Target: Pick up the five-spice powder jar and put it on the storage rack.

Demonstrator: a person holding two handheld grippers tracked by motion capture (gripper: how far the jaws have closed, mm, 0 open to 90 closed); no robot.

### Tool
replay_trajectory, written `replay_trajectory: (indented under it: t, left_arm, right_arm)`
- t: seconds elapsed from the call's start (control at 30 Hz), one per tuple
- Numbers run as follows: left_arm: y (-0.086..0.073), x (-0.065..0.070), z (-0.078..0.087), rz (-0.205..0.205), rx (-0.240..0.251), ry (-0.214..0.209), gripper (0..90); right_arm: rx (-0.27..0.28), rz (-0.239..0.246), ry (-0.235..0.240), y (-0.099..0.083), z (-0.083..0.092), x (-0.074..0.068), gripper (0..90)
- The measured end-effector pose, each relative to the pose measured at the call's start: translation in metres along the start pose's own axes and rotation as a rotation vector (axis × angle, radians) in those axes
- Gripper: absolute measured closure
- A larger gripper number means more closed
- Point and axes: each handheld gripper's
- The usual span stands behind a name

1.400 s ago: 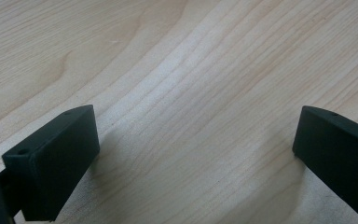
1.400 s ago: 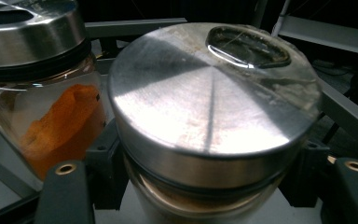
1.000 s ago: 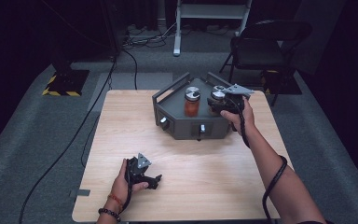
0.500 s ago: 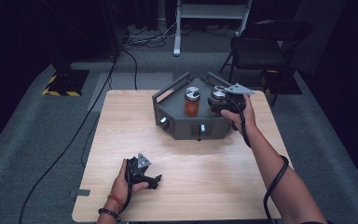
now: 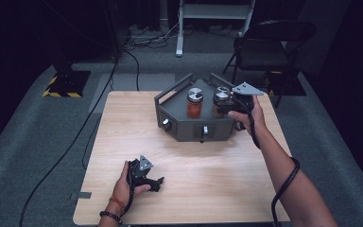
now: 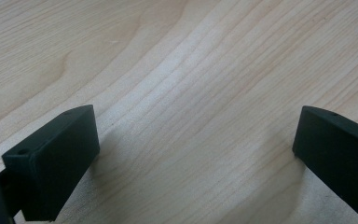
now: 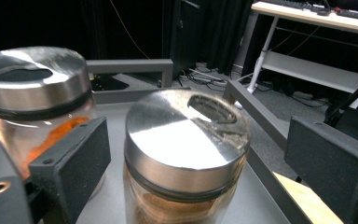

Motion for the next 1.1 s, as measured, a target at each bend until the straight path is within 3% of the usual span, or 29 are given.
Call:
replay_trajectory:
  t: [0.5,0.8,1.1]
  left_arm:
    - [0.000,0.000,0.000,0.000,0.000,0.000,0.3]
    - [0.000,0.000,0.000,-0.002,0.002,0.000,0.3]
    - [0.000,0.000,0.000,-0.005,0.002,0.000,0.3]
  right_arm:
    - [0.060,0.051,0.012,0.001,0.034,-0.001,6.7]
    - [0.081,0.050,0.045,-0.009,0.049,-0.002,6.7]
    - [0.062,0.041,0.074,-0.027,0.052,-0.004,6.7]
Point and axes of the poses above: each handheld gripper's, and its own axes: z roughly backward along the jaws, y roughly out of its top, x roughly to its right, and after that the axes turned 1 degree about x, right-handed
